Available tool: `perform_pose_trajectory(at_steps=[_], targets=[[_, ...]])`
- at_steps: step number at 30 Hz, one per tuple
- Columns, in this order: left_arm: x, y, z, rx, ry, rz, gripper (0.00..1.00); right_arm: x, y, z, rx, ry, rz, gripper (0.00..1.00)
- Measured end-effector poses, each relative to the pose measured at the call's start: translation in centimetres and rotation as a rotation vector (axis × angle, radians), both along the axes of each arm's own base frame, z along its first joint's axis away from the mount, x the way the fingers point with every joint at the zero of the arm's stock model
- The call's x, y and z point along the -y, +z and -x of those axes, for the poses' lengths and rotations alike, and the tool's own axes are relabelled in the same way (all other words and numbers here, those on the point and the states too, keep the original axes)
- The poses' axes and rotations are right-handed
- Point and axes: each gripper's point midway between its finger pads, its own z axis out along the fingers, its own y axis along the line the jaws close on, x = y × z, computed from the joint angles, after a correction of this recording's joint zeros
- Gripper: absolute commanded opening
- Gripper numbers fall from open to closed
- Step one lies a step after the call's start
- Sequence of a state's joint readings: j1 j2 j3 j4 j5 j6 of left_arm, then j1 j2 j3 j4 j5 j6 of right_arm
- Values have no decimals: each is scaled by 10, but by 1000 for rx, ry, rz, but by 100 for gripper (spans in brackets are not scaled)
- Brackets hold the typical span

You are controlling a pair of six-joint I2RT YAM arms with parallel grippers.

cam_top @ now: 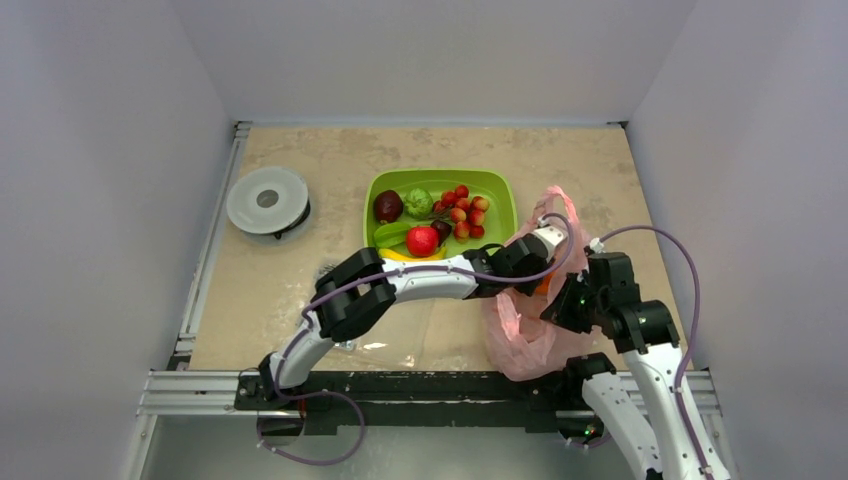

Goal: Take the fake fruits out of the plastic bag

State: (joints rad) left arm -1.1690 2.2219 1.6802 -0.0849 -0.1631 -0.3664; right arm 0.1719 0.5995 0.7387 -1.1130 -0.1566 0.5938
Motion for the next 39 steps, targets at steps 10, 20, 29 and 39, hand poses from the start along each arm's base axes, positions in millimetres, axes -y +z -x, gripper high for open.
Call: perform_pose_trajectory(at_steps=[10,20,29,39], targets=[[-19,22,17,-18,-61,-18,0,6,7,-5,32,-44,15,0],[-48,115,58,-29,-194,133,0,19,11,-12,62,-159,50,0],[-105,122,67,-13,-192,117,0,27,18,-14,102,-216,64,0],[-192,159,0,57,93,133,0,27,20,-15,106,-221,62,0]])
